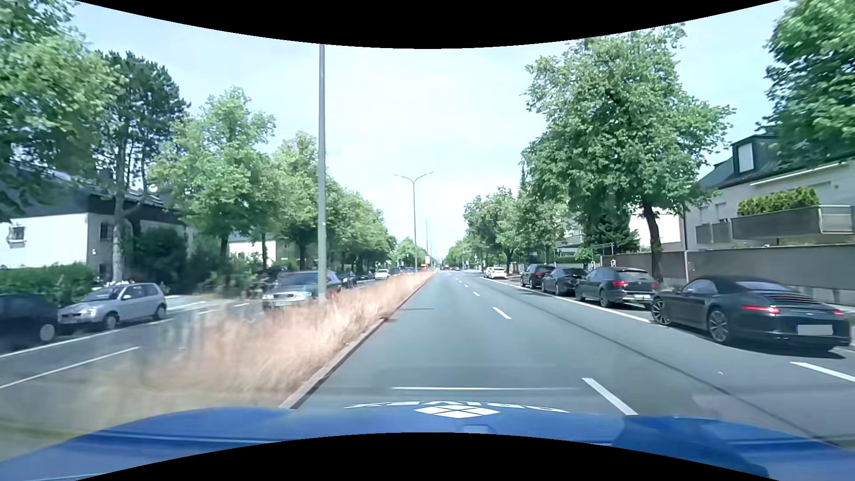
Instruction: Follow the waypoints while adhering to traffic rules and regulations
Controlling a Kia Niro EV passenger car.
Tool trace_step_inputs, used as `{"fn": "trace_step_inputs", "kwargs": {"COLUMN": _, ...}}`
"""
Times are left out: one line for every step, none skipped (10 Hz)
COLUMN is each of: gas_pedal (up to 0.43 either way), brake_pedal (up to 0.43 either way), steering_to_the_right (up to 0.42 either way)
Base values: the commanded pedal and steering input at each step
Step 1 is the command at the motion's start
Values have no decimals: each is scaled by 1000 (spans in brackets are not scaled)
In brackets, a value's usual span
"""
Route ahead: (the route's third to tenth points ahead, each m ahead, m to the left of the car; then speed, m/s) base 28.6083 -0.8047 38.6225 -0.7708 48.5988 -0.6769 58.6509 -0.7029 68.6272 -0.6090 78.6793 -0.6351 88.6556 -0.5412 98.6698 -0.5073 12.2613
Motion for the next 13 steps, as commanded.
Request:
{"fn": "trace_step_inputs", "kwargs": {"gas_pedal": 197, "brake_pedal": 0, "steering_to_the_right": -3}}
{"fn": "trace_step_inputs", "kwargs": {"gas_pedal": 197, "brake_pedal": 0, "steering_to_the_right": -3}}
{"fn": "trace_step_inputs", "kwargs": {"gas_pedal": 197, "brake_pedal": 0, "steering_to_the_right": -3}}
{"fn": "trace_step_inputs", "kwargs": {"gas_pedal": 197, "brake_pedal": 0, "steering_to_the_right": -3}}
{"fn": "trace_step_inputs", "kwargs": {"gas_pedal": 197, "brake_pedal": 0, "steering_to_the_right": -3}}
{"fn": "trace_step_inputs", "kwargs": {"gas_pedal": 197, "brake_pedal": 0, "steering_to_the_right": -4}}
{"fn": "trace_step_inputs", "kwargs": {"gas_pedal": 197, "brake_pedal": 0, "steering_to_the_right": -5}}
{"fn": "trace_step_inputs", "kwargs": {"gas_pedal": 197, "brake_pedal": 0, "steering_to_the_right": -6}}
{"fn": "trace_step_inputs", "kwargs": {"gas_pedal": 197, "brake_pedal": 0, "steering_to_the_right": -6}}
{"fn": "trace_step_inputs", "kwargs": {"gas_pedal": 197, "brake_pedal": 0, "steering_to_the_right": -7}}
{"fn": "trace_step_inputs", "kwargs": {"gas_pedal": 197, "brake_pedal": 0, "steering_to_the_right": -7}}
{"fn": "trace_step_inputs", "kwargs": {"gas_pedal": 197, "brake_pedal": 0, "steering_to_the_right": -6}}
{"fn": "trace_step_inputs", "kwargs": {"gas_pedal": 197, "brake_pedal": 0, "steering_to_the_right": -7}}
